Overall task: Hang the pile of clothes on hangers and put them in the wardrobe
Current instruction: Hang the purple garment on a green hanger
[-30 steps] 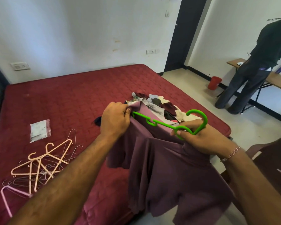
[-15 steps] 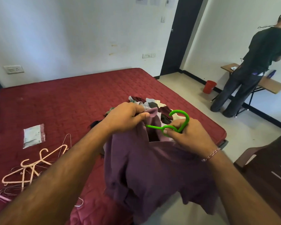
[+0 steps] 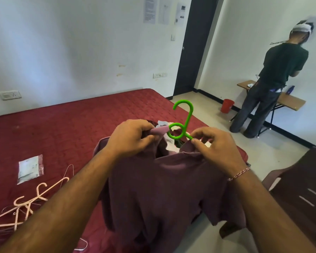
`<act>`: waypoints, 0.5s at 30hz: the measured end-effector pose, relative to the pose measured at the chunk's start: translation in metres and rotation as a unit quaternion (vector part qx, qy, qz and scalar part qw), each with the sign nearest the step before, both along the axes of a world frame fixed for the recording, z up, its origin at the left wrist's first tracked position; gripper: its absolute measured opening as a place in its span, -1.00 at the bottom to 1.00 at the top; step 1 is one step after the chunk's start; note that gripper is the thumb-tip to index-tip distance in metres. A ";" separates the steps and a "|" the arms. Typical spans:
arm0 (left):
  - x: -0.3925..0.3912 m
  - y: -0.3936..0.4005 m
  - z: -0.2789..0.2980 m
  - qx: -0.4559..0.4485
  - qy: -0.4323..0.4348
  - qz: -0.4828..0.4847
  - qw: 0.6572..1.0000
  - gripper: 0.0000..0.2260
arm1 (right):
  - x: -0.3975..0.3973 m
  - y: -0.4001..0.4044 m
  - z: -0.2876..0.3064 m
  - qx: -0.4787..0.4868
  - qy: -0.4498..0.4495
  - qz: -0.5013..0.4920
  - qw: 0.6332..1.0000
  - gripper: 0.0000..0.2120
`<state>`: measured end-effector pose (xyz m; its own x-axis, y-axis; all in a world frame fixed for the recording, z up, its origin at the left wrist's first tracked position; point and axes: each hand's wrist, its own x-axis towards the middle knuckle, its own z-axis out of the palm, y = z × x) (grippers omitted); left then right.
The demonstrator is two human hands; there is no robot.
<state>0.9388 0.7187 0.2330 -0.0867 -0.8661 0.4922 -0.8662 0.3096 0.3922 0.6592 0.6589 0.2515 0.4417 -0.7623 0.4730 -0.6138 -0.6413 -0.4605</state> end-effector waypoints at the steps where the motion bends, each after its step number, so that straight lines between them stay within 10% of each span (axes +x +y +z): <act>1: -0.002 -0.001 0.005 -0.008 0.014 0.000 1.000 -0.83 | -0.005 0.001 0.000 -0.012 -0.018 -0.012 1.000 -0.91; 6: -0.019 -0.010 0.031 -0.055 0.035 -0.009 0.998 -0.84 | -0.037 0.011 0.024 0.043 -0.312 -0.014 0.949 -0.84; 11: -0.035 -0.031 0.068 -0.091 0.070 -0.087 0.990 -0.86 | -0.081 0.025 0.062 -0.039 0.085 -0.118 0.989 -0.76; 15: -0.055 -0.043 0.114 -0.121 0.107 -0.176 0.971 -0.97 | -0.091 0.055 0.106 -0.081 0.051 -0.193 0.977 -0.78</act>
<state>0.8838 0.6753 0.3467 -0.2300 -0.6578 0.7172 -0.5960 0.6778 0.4305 0.5680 0.7144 0.3573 0.1876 -0.8000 0.5699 -0.8616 -0.4126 -0.2956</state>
